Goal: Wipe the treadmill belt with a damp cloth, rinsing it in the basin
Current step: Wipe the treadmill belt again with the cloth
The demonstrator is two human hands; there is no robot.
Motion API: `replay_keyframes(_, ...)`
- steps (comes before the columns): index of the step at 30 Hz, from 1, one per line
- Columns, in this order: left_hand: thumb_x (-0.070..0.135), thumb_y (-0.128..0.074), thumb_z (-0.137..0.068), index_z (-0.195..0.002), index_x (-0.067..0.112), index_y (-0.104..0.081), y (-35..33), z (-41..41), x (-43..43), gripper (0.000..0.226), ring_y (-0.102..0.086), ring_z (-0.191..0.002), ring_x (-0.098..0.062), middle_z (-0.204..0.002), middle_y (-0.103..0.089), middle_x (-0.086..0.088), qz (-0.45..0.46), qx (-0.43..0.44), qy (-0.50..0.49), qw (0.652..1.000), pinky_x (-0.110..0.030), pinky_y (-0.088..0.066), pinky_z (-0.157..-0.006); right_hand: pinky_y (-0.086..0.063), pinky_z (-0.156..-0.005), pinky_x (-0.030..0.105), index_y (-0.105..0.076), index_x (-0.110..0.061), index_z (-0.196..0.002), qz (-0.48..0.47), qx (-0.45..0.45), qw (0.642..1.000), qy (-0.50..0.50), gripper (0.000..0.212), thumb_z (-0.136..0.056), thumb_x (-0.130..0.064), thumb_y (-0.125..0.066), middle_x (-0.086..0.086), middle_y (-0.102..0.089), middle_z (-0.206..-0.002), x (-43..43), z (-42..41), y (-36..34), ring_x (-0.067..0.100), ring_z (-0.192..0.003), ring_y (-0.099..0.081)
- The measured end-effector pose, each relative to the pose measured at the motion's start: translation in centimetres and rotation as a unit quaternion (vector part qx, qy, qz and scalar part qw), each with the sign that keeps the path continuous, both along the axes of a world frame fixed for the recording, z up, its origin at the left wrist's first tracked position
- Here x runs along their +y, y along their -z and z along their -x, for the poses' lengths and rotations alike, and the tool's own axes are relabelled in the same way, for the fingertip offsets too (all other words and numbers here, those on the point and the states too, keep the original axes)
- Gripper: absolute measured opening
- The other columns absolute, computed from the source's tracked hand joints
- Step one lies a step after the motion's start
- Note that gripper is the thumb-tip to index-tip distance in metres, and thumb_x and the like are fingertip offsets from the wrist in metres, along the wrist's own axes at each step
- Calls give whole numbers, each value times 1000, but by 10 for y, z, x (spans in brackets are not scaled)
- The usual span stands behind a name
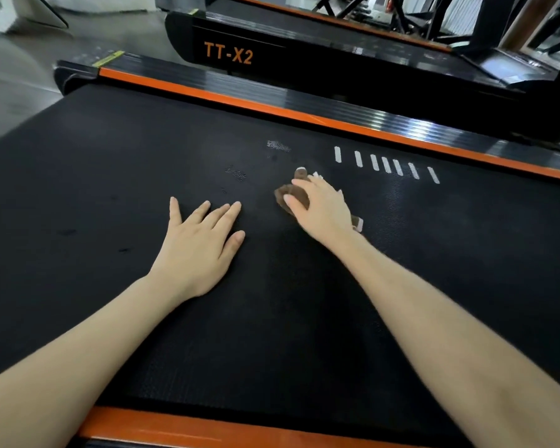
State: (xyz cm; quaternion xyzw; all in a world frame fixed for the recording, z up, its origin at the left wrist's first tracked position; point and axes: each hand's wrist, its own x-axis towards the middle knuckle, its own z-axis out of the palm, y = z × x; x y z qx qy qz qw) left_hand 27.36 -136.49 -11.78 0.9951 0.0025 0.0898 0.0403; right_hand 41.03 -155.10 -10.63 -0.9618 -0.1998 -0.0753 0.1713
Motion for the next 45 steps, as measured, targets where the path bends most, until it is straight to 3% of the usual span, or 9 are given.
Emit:
replay_keyframes(2,55,10,-83,-150,21,-18,0,0,0,81,-24,-142,-26,-151,-34,1,1,3,2,1000,-58,1,-114,-16,-113,53,-51,-24,-133,-15,1,1000,-6,44,-93,-42,-50,2,-40,-146,1,17,1,20,-139,-28)
replay_keyframes(9,56,10,-83,-149,20,-22,1,1,0,82,-22,-143,-28,-153,-30,-1,-14,3,6,1000,-59,0,-113,-13,-115,35,-52,-33,-133,-8,15,977,-215,56,-84,-59,-41,-5,-40,-148,-60,120,-6,8,-139,-29)
replay_keyframes(13,56,10,-83,-149,20,-22,1,2,0,82,-23,-142,-27,-152,-32,0,-11,4,6,1000,-59,1,-113,-20,-113,53,-52,-29,-133,-8,19,997,-72,45,-91,-46,-52,-5,-40,-148,-44,40,-7,14,-140,-29)
replay_keyframes(17,56,9,-83,-149,20,-25,1,1,0,82,-26,-141,-28,-151,-35,-1,-10,1,8,1000,-60,-1,-112,-20,-111,58,-52,-26,-132,2,1,1000,23,42,-94,-42,-49,-1,-40,-145,-29,14,-1,21,-139,-28)
replay_keyframes(21,55,8,-84,-148,19,-28,1,0,0,82,-27,-140,-31,-150,-37,-3,-15,0,12,1000,-61,-2,-111,-16,-114,57,-54,-25,-131,-36,20,996,-77,41,-93,-37,-54,1,-37,-150,-37,74,-2,18,-142,-23)
replay_keyframes(27,53,-1,-92,-147,18,-30,-1,3,0,71,-24,-142,-29,-152,-33,-3,-21,1,11,1000,-61,-2,-111,-8,-119,42,-46,-37,-136,22,91,955,-281,53,-89,-61,-38,-6,-29,-153,-74,165,-14,11,-145,-12)
replay_keyframes(32,45,-16,-101,-147,17,-30,-1,5,-1,56,-25,-141,-30,-151,-34,-4,-20,-6,14,1000,-62,-1,-111,-11,-117,45,-39,-39,-140,64,146,921,-356,43,-98,-47,-40,-9,-20,-157,-158,182,-30,15,-146,-13)
replay_keyframes(38,47,-15,-100,-145,17,-34,-1,2,-3,57,-28,-139,-34,-150,-36,-8,-31,-3,12,999,-65,-3,-110,-11,-117,49,-55,-24,-131,-19,140,920,-365,40,-95,-41,-48,-2,-36,-150,-123,189,-19,20,-145,-18)
replay_keyframes(45,43,-20,-101,-146,16,-31,-4,3,-2,54,-25,-141,-29,-152,-33,-4,-21,3,3,1000,-64,-4,-111,-27,-113,49,-72,-11,-104,-91,82,914,-386,30,-88,-32,-56,10,-59,-129,-30,191,-12,22,-131,-43)
